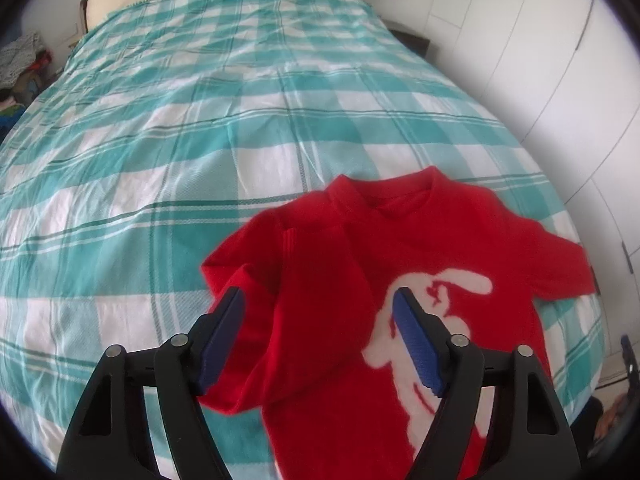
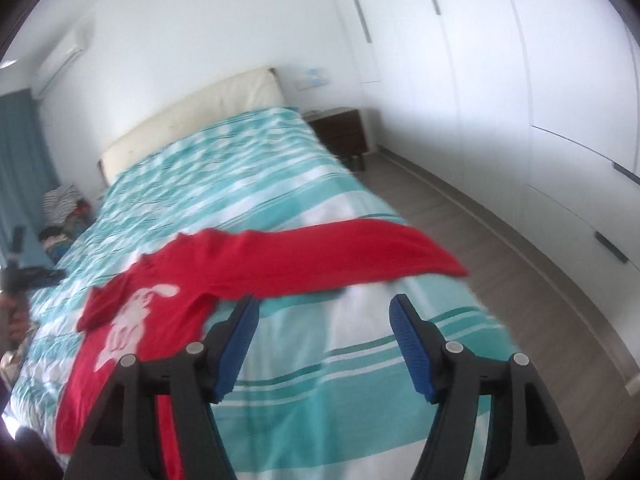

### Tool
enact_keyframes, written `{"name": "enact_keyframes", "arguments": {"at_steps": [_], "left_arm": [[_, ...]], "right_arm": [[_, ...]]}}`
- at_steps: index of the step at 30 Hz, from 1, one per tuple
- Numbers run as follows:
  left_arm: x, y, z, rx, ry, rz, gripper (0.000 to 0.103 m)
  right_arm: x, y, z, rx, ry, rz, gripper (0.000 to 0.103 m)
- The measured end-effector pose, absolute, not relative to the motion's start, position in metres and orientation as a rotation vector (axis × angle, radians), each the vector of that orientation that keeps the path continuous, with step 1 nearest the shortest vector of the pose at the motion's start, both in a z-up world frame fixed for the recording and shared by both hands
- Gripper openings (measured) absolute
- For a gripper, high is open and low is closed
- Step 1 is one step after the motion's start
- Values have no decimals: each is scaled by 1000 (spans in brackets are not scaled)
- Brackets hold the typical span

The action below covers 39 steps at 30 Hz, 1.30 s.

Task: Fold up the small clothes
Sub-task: 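Open the right gripper to lay the sleeve flat, then grasp the other sleeve cuff with the left gripper and pull it outward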

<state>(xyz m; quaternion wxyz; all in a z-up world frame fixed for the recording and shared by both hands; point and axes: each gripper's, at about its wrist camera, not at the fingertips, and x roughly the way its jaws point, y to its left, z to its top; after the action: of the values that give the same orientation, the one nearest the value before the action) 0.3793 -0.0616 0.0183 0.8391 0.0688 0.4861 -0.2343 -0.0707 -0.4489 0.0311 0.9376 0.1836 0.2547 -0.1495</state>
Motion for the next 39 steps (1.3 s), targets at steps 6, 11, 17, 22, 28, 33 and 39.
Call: {"name": "enact_keyframes", "arguments": {"at_steps": [6, 11, 17, 22, 28, 33, 39], "left_arm": [[424, -84, -34, 201, 1133, -409, 59], [439, -88, -53, 159, 1186, -448, 59], [439, -91, -59, 174, 1172, -431, 8], [415, -34, 4, 0, 974, -349, 7], [379, 132, 50, -419, 839, -51, 7], [342, 224, 25, -503, 822, 149, 7], [328, 273, -33, -620, 866, 237, 7]], "right_arm": [[-58, -379, 0, 306, 532, -166, 68], [-50, -385, -7, 349, 548, -152, 68], [-53, -400, -14, 458, 555, -173, 68], [-56, -398, -11, 446, 540, -165, 68], [-55, -388, -8, 398, 527, -152, 68], [-49, -373, -10, 341, 546, -123, 68], [-43, -354, -13, 270, 572, -109, 68]]}}
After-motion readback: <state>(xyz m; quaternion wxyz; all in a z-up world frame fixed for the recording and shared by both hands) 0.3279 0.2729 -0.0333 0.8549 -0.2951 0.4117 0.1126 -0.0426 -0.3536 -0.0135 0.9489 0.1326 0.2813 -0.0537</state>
